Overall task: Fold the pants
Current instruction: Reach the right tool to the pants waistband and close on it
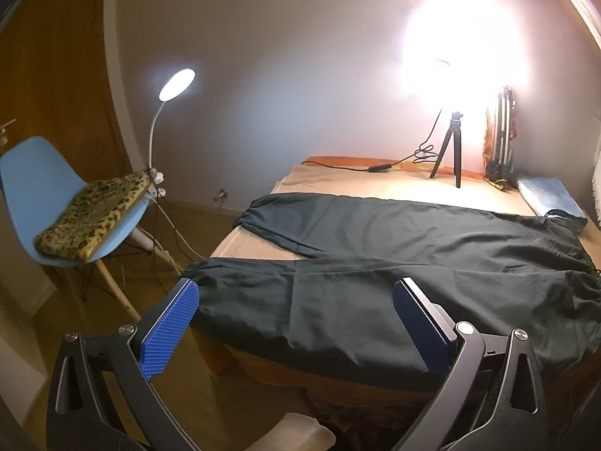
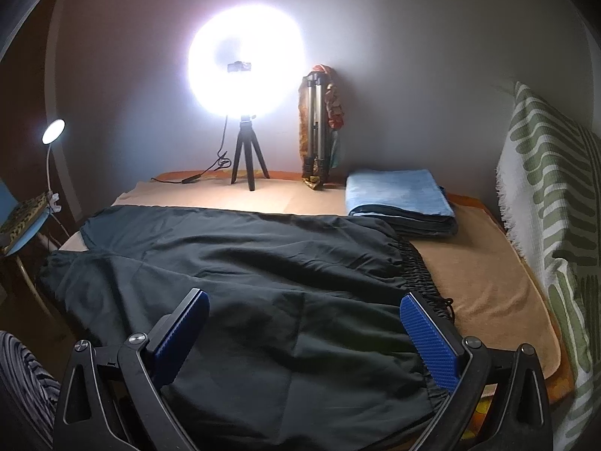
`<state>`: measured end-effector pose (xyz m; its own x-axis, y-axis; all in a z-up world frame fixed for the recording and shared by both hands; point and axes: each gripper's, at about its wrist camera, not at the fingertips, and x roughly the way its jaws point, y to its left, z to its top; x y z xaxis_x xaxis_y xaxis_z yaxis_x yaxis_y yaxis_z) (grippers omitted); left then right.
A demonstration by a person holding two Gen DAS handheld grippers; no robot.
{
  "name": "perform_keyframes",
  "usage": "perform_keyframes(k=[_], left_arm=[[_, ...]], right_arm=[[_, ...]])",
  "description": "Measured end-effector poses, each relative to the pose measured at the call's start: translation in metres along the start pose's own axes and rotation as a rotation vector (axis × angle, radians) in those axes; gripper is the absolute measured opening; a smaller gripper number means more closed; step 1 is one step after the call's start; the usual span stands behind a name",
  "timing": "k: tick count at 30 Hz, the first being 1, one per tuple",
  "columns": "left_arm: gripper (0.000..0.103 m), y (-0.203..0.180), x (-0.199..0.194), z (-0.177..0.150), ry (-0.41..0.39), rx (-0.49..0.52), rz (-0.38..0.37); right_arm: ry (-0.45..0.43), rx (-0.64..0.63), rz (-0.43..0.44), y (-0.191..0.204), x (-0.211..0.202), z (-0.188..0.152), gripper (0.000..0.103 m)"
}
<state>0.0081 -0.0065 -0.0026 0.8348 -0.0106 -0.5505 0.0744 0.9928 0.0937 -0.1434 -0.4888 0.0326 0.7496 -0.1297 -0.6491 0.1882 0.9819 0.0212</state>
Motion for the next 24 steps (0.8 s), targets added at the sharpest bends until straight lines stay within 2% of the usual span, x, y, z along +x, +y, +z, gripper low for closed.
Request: perform_keyframes(k=[7, 13, 18, 24], left_arm=[[0.103, 0.023, 0.008, -0.004, 0.028, -0.027, 0.034], [0.103, 0.046, 0.014, -0.010, 0.047, -0.021, 0.079], [0.103, 0.071, 0.027, -0.019, 0.084, -0.061, 0.087], [0.102, 0.089, 0.046, -0.034, 0.140, -0.114, 0.084]], right_arm=[[0.007, -0.088, 0.061, 0.023, 0.002, -0.001, 0.103], [0.012, -0.259, 0.115, 0.052, 0.011, -0.016, 0.103], [0.084, -0.468, 0.165, 0.076, 0.021, -0.050, 0.101], [0.198, -0.669, 0.224, 0.098, 0.031, -0.096, 0.093]])
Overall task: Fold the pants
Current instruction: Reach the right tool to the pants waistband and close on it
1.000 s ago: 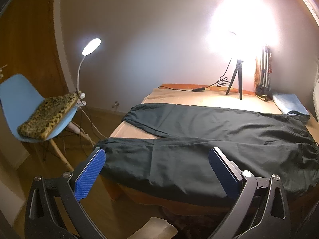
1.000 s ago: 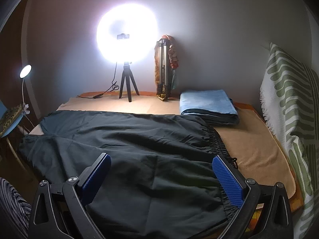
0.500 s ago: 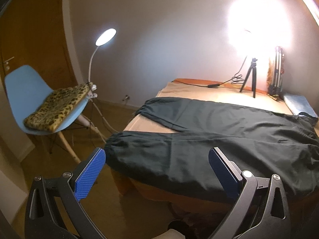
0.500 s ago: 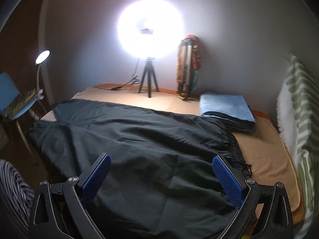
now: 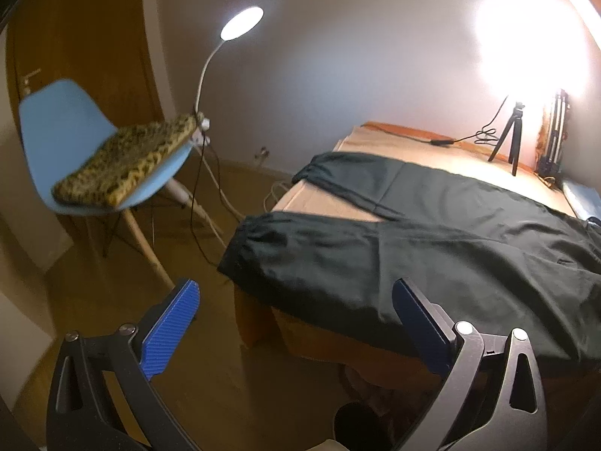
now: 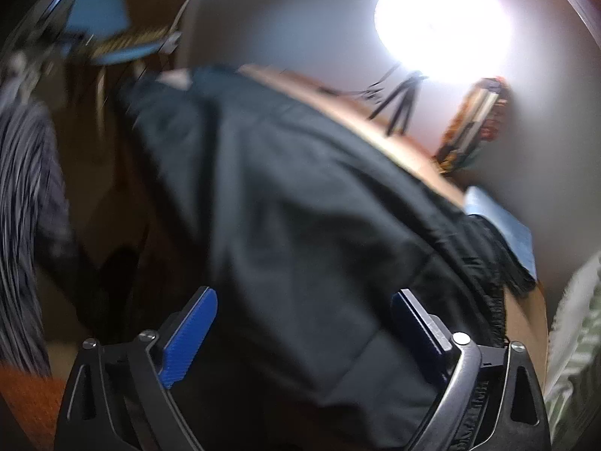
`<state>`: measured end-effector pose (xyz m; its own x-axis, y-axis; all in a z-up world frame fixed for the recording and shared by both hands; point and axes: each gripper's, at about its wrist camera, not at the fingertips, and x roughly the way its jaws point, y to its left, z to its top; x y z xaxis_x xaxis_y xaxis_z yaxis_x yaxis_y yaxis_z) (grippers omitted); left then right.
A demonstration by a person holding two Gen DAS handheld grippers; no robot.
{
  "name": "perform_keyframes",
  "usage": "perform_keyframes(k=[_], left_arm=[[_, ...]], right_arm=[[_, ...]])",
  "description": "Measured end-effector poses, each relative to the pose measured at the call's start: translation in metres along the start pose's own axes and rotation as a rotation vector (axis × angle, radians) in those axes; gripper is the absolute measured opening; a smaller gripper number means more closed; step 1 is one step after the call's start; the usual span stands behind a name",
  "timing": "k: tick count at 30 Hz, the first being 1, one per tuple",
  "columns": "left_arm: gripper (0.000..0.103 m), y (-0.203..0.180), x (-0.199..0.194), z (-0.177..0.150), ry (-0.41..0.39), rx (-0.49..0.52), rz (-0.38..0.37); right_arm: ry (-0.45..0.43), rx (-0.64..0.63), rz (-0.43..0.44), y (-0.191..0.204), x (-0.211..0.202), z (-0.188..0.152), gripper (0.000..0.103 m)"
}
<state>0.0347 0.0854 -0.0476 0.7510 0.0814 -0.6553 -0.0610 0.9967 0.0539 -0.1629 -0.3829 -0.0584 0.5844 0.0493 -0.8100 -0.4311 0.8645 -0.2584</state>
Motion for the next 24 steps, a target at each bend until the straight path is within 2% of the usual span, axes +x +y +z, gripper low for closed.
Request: perform_keyframes(k=[2, 5, 8, 13, 17, 20, 24], left_arm=[[0.102, 0.003, 0.004, -0.003, 0.018, -0.008, -0.009], [0.102, 0.003, 0.009, -0.007, 0.032, -0.010, -0.015], [0.102, 0.003, 0.012, -0.007, 0.038, -0.008, -0.023], [0.102, 0.000, 0.017, -0.007, 0.042, 0.000, -0.037], [0.102, 0.003, 0.024, -0.009, 0.057, -0.016, -0.049], [0.102, 0.006, 0.030, -0.012, 0.064, -0.023, -0.045], [0.102, 0.019, 0.043, -0.016, 0.080, -0.054, -0.024]], right_arm=[[0.030, -0.075, 0.004, 0.017, 0.007, -0.009, 0.093], [0.066, -0.192, -0.050, 0.035, 0.019, -0.023, 0.089], [0.098, -0.234, -0.096, 0.041, 0.032, -0.030, 0.081], [0.089, -0.298, -0.185, 0.050, 0.043, -0.033, 0.079], [0.101, -0.350, -0.242, 0.058, 0.053, -0.036, 0.065], [0.089, -0.354, -0.295, 0.059, 0.057, -0.031, 0.058], [0.097, -0.274, -0.228, 0.052, 0.054, -0.022, 0.039]])
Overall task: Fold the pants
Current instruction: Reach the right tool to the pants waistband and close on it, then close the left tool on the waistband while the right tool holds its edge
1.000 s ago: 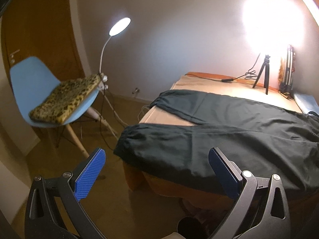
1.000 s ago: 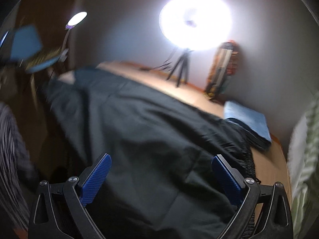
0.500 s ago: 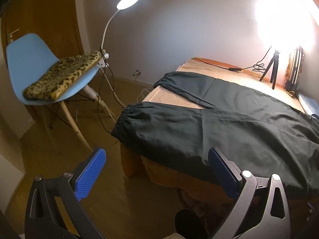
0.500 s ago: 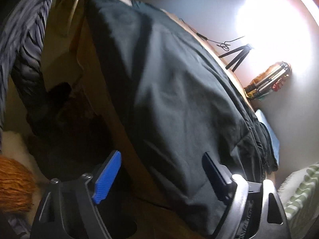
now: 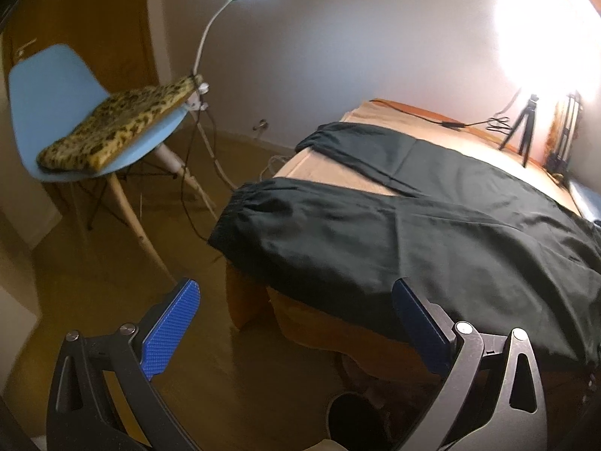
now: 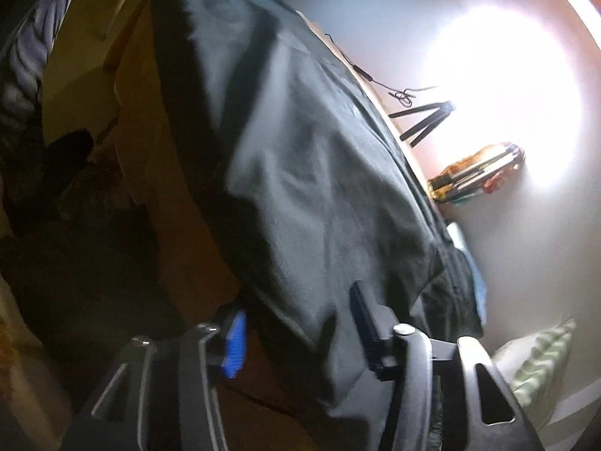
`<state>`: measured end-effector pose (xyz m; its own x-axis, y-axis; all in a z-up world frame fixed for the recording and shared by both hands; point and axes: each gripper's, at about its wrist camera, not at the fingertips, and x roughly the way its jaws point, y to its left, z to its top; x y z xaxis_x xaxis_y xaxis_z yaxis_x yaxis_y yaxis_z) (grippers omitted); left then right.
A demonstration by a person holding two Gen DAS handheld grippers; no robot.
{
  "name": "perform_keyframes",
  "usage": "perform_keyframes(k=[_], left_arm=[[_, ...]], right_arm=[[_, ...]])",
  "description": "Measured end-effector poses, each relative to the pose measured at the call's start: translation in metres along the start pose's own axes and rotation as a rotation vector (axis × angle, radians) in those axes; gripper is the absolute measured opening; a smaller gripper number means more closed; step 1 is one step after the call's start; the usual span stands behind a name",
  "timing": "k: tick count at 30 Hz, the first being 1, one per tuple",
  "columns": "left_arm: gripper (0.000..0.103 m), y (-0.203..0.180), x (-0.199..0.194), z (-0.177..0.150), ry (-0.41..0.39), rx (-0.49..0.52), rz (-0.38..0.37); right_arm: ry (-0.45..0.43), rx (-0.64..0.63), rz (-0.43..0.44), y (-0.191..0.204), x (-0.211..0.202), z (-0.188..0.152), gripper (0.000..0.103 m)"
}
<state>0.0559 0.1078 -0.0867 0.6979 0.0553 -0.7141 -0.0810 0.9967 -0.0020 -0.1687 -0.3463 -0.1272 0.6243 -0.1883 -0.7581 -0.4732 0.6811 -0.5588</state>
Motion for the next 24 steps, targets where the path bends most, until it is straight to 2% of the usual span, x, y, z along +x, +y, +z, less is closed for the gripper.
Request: perform_keyframes(k=[2, 4, 6, 7, 13, 19, 24], left_arm=[[0.102, 0.010, 0.008, -0.002, 0.016, -0.032, 0.003], [0.102, 0.018, 0.016, -0.005, 0.034, -0.058, 0.008], [0.102, 0.024, 0.023, -0.008, 0.052, -0.079, 0.009], [0.102, 0.026, 0.026, -0.010, 0.059, -0.086, 0.009], [0.102, 0.024, 0.036, -0.018, 0.082, -0.082, 0.003], [0.102, 0.018, 0.039, -0.018, 0.084, -0.067, -0.014], [0.102, 0.016, 0.037, -0.017, 0.078, -0.066, -0.023]], right_arm=[[0.003, 0.026, 0.036, -0.004, -0.002, 0.000, 0.040], [0.001, 0.025, 0.063, -0.005, -0.008, 0.002, 0.035], [-0.009, 0.022, 0.087, -0.007, -0.014, 0.002, 0.026], [-0.020, 0.017, 0.093, -0.008, -0.018, 0.003, 0.026], [-0.059, 0.046, 0.179, -0.020, -0.036, 0.004, 0.019], [-0.063, 0.198, 0.328, -0.055, -0.037, 0.007, 0.006], [-0.076, 0.280, 0.326, -0.085, -0.025, 0.017, 0.001]])
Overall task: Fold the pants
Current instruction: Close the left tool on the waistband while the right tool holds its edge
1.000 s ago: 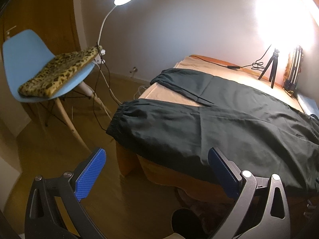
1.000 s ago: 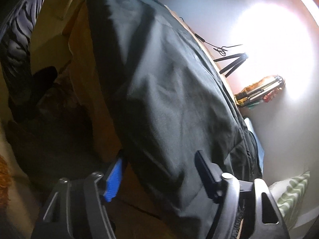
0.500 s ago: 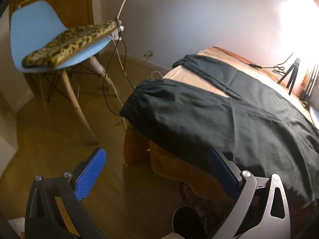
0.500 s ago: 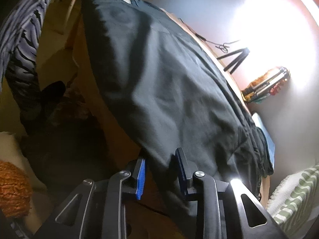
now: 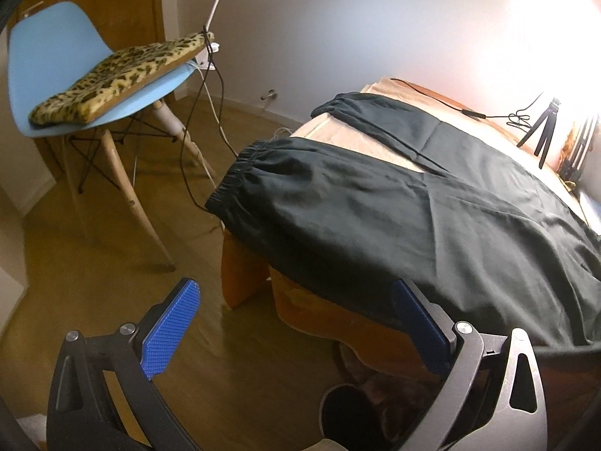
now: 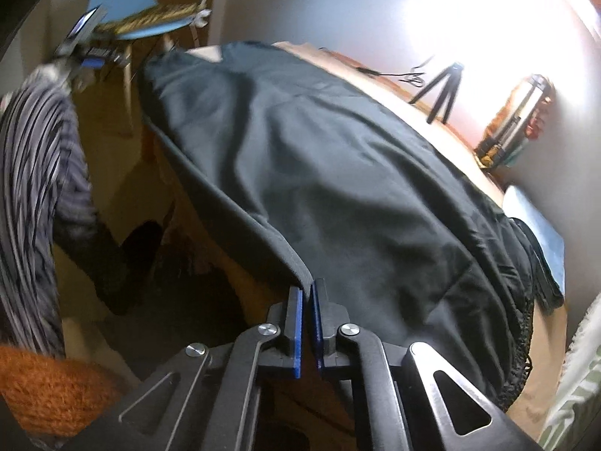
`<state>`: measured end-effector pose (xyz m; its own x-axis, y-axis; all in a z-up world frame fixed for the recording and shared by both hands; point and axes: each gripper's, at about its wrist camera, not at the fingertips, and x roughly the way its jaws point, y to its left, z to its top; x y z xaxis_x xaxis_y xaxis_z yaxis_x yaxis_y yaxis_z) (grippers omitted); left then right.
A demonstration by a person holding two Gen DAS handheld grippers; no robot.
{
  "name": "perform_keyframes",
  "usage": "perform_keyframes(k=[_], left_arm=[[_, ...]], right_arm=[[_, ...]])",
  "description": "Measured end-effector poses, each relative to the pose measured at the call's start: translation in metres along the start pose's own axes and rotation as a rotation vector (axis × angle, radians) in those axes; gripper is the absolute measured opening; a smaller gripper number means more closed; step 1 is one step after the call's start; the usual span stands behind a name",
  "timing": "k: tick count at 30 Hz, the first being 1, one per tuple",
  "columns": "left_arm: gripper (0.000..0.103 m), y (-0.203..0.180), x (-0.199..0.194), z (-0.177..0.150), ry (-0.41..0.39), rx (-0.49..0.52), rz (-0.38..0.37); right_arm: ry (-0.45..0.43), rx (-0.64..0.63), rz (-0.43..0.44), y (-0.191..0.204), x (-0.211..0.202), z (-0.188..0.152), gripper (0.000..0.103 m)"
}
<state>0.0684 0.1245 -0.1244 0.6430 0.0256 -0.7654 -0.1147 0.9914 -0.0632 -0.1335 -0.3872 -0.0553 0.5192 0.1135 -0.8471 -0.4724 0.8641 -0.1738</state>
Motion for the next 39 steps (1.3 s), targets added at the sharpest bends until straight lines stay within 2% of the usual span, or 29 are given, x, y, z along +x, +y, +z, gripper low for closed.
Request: perform_keyframes(k=[10, 16, 19, 23, 30, 39], left_arm=[[0.102, 0.001, -0.001, 0.006, -0.009, 0.002, 0.000], [0.102, 0.011, 0.008, 0.006, 0.009, -0.039, -0.010], [0.102, 0.021, 0.020, 0.007, 0.039, -0.093, -0.035], [0.102, 0.039, 0.031, 0.002, 0.060, -0.184, -0.066], [0.101, 0.069, 0.064, -0.009, 0.103, -0.407, -0.216], [0.101, 0.078, 0.096, -0.021, 0.113, -0.563, -0.332]], right_arm=[[-0.019, 0.077, -0.110, -0.054, 0.030, 0.050, 0.000], [-0.023, 0.156, -0.124, -0.080, 0.054, 0.060, 0.000], [-0.032, 0.211, -0.109, -0.085, 0.064, 0.058, 0.000], [-0.026, 0.207, -0.118, -0.082, 0.076, 0.059, 0.000], [-0.025, 0.218, -0.101, -0.087, 0.086, 0.060, 0.000], [-0.012, 0.219, -0.105, -0.085, 0.095, 0.061, 0.001]])
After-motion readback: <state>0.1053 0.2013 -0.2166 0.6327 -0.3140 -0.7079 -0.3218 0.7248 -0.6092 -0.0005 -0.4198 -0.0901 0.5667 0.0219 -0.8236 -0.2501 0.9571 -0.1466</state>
